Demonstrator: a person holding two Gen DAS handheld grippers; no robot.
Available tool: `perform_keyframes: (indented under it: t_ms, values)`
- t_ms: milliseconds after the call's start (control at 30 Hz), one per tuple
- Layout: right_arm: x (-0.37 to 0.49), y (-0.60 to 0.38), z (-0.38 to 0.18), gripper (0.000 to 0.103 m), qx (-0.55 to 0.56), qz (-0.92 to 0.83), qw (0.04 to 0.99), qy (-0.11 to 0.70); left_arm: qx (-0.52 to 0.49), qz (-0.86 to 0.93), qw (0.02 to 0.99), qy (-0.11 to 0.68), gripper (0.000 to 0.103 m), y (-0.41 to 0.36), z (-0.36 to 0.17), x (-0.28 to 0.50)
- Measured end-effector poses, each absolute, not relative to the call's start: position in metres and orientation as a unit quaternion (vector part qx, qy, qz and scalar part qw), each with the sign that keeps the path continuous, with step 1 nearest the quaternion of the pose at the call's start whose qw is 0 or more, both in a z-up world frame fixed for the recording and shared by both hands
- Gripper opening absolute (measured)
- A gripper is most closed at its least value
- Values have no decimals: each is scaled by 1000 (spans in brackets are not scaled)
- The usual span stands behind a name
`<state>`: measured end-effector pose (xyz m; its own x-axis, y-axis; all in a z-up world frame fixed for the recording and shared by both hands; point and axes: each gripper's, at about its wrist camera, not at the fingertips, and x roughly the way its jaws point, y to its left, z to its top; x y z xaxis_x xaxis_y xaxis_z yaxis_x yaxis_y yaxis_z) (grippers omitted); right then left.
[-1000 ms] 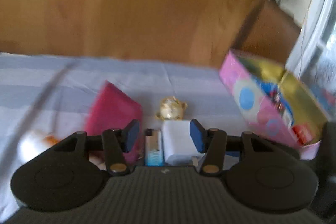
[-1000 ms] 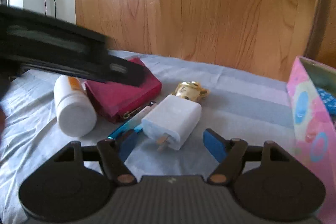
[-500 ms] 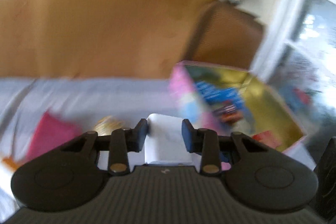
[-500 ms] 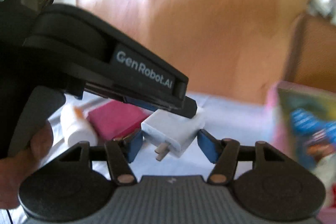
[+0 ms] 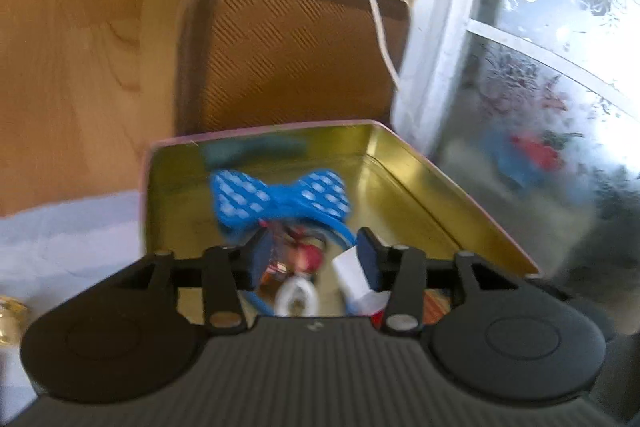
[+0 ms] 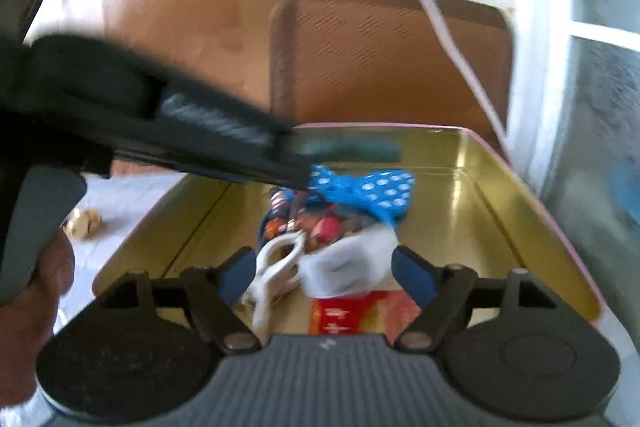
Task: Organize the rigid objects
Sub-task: 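Carry the white plug into the pink tin and open the right tool, then grasp the white pill bottle with the right tool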
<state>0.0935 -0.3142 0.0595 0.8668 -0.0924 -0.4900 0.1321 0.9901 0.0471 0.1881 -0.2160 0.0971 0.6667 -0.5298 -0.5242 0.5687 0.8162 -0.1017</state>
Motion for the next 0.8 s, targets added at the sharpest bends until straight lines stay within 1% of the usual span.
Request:
perform_keyframes:
  t_ms: [133, 267, 433, 533, 800]
  values:
    - [65, -323, 72, 79, 63, -68, 972, 214, 55, -250, 933, 254, 55, -186, 108, 176]
    - [46, -306, 81, 78, 85, -59, 977, 184, 60, -214, 943, 246, 55, -149, 109, 163]
    - [47, -275, 80, 77, 82, -40, 981, 172, 56, -185, 950, 245, 55, -107, 107, 152]
    - [60, -251, 90, 76, 74, -28, 982, 170, 45, -173, 953, 244, 55, -82, 107, 147]
    - [57, -198, 105, 75, 55, -6, 986, 158, 29, -144, 961, 233, 55, -34, 108, 138]
